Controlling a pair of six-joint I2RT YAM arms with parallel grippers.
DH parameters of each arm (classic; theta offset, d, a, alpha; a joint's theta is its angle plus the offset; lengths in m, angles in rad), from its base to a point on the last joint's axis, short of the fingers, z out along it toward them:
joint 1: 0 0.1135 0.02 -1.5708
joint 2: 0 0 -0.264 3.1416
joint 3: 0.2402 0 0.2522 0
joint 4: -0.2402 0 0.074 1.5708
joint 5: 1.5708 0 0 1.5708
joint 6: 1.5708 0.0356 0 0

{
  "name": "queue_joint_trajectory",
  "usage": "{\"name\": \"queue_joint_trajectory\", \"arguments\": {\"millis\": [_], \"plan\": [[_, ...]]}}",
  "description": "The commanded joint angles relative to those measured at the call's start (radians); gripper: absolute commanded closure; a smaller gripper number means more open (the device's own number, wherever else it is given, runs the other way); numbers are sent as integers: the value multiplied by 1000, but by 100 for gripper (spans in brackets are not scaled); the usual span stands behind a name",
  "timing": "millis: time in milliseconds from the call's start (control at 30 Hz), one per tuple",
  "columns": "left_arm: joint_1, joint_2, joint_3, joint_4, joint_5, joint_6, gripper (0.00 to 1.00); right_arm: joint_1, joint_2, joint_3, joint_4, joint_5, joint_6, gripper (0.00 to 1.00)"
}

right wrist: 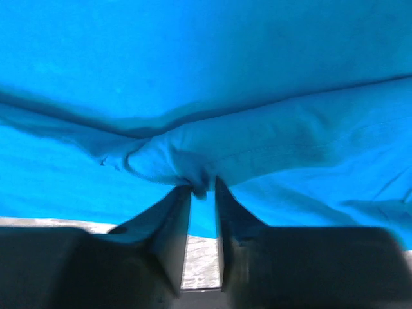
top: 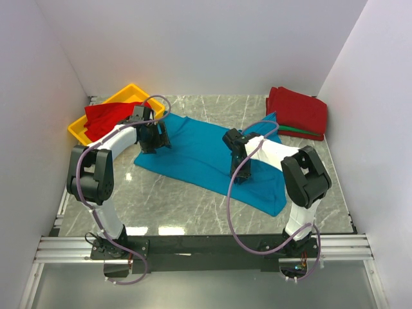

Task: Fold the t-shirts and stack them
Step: Fold the tshirt

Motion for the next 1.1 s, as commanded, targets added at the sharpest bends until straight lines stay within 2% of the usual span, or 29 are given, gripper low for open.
{"name": "queue_joint_trajectory", "arguments": {"millis": [0, 67, 267, 667, 1067], "plan": [[-5, -31, 25, 8, 23, 1, 21, 8, -3, 16, -41, 64, 11, 74], [-4, -31, 26, 8, 23, 1, 21, 8, -1, 39, -55, 90, 2, 80], [-5, -23, 28, 7, 26, 6, 22, 8, 45, 134, -110, 133, -35, 82], [-4, -15, 29, 2, 24, 10, 22, 9, 147, 309, -195, 233, -101, 81], [-4, 0, 38, -4, 23, 16, 22, 11, 213, 408, -224, 270, -153, 80]]}}
